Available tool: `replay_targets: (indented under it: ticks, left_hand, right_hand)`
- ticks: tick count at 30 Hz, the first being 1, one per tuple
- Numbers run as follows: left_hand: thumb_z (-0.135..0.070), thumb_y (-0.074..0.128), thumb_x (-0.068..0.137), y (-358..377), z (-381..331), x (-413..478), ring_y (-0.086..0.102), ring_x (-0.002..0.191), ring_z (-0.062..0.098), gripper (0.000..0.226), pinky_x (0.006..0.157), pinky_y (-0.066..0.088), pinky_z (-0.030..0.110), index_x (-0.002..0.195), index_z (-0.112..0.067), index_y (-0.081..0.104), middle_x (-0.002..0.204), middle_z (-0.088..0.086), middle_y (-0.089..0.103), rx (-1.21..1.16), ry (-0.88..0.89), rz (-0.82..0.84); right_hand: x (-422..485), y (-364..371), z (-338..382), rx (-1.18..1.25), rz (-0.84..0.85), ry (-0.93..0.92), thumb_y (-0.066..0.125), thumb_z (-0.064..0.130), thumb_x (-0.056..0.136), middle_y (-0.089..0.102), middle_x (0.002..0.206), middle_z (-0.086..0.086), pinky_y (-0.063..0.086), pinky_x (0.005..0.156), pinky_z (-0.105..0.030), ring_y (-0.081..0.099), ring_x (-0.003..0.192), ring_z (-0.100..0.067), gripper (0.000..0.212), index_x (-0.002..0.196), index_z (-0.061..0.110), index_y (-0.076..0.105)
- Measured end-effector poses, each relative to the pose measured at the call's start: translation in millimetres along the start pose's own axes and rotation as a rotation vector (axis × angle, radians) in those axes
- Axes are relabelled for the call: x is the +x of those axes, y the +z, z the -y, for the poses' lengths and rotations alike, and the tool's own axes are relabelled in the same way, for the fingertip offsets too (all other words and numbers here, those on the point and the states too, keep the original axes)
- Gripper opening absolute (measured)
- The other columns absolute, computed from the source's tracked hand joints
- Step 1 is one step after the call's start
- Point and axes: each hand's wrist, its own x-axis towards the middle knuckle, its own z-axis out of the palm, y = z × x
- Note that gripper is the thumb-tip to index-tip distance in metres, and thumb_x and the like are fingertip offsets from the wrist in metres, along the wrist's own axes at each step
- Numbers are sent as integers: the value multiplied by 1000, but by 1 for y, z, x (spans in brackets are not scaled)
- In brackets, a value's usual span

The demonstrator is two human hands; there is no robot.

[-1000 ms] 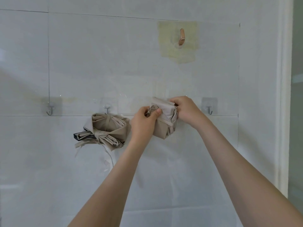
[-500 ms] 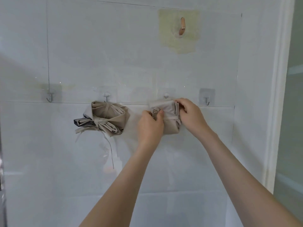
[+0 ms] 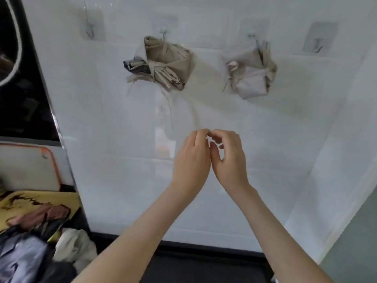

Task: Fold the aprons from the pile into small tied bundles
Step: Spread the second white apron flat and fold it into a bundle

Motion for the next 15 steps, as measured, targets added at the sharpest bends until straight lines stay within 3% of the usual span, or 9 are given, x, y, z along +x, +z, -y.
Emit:
replay_targets:
  ticks: [7, 11, 15]
  left_hand:
    - [-23, 37, 102, -43, 110, -143, 52, 75, 15, 23, 62, 35, 24, 113, -13, 55, 102, 1, 61, 197, -382, 451]
    - [-24, 34, 100, -87, 184, -202, 61, 87, 21, 27, 64, 39, 27, 115, -12, 53, 105, 3, 62, 364, -501, 699]
    - [-21, 37, 98, -154, 269, -250, 61, 100, 24, 30, 74, 47, 32, 124, -13, 48, 119, 6, 57, 494, -596, 789]
  right_hand:
    - [-133, 85, 22, 46, 556, 220, 55, 2, 91, 55, 97, 10, 38, 81, -9, 46, 91, 2, 18, 104, 13, 62]
    - [-186, 159, 58, 87, 904, 279, 53, 9, 94, 54, 100, 10, 46, 83, -23, 50, 91, -4, 19, 109, 18, 60]
    - [-217, 248, 113, 133, 1196, 422, 55, 21, 96, 48, 113, 10, 44, 86, -25, 49, 96, -5, 35, 130, 23, 47]
